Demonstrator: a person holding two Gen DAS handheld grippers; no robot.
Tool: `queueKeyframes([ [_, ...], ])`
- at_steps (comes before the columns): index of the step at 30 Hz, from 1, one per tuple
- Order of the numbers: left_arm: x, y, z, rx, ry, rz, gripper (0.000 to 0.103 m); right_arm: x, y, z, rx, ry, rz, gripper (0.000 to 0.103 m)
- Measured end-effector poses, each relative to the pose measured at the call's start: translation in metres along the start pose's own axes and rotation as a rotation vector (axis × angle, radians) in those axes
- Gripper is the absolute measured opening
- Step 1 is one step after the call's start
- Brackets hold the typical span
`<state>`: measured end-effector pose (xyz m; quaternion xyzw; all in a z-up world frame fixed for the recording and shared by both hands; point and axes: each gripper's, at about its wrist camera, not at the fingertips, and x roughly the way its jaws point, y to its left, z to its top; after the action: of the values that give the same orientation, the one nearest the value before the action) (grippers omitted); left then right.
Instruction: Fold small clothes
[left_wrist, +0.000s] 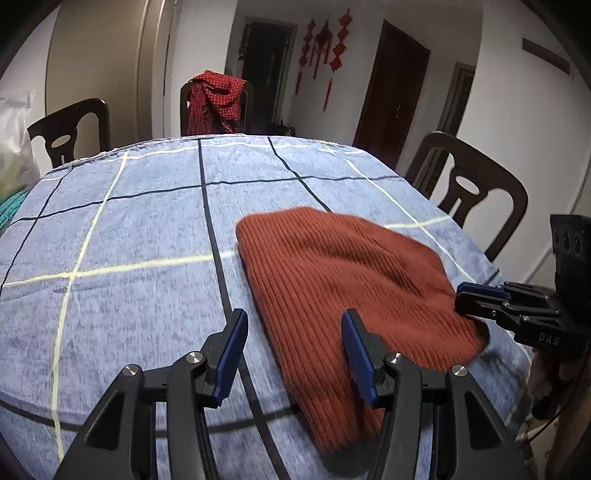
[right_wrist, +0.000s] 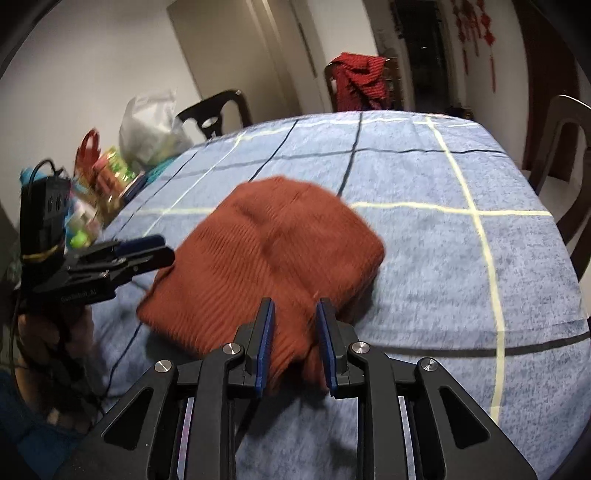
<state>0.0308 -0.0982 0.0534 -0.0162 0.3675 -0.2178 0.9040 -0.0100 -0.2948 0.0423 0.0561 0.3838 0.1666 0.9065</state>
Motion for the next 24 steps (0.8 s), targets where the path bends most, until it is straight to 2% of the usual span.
queueKeyframes([
  [7,0.023,0.003,0.009,-0.003,0.019,0.046,0.057,0.016,-0.001,0.015,0.021,-0.020,0.017,0.024],
  [11,0.029,0.003,0.009,-0.015,0.032,0.038,0.057,0.034,-0.015,0.018,0.072,0.022,-0.012,0.024],
  [17,0.026,0.009,0.007,-0.049,0.037,0.007,0.057,0.027,-0.022,0.018,0.127,0.009,0.030,0.024],
  [20,0.027,0.013,0.006,-0.073,0.040,-0.016,0.057,0.024,-0.027,0.014,0.174,-0.006,0.055,0.028],
  [22,0.028,0.014,0.005,-0.085,0.040,-0.028,0.057,0.021,-0.031,0.013,0.199,-0.018,0.072,0.036],
  [24,0.028,0.014,0.005,-0.093,0.042,-0.034,0.057,0.020,-0.032,0.012,0.213,-0.024,0.071,0.037],
])
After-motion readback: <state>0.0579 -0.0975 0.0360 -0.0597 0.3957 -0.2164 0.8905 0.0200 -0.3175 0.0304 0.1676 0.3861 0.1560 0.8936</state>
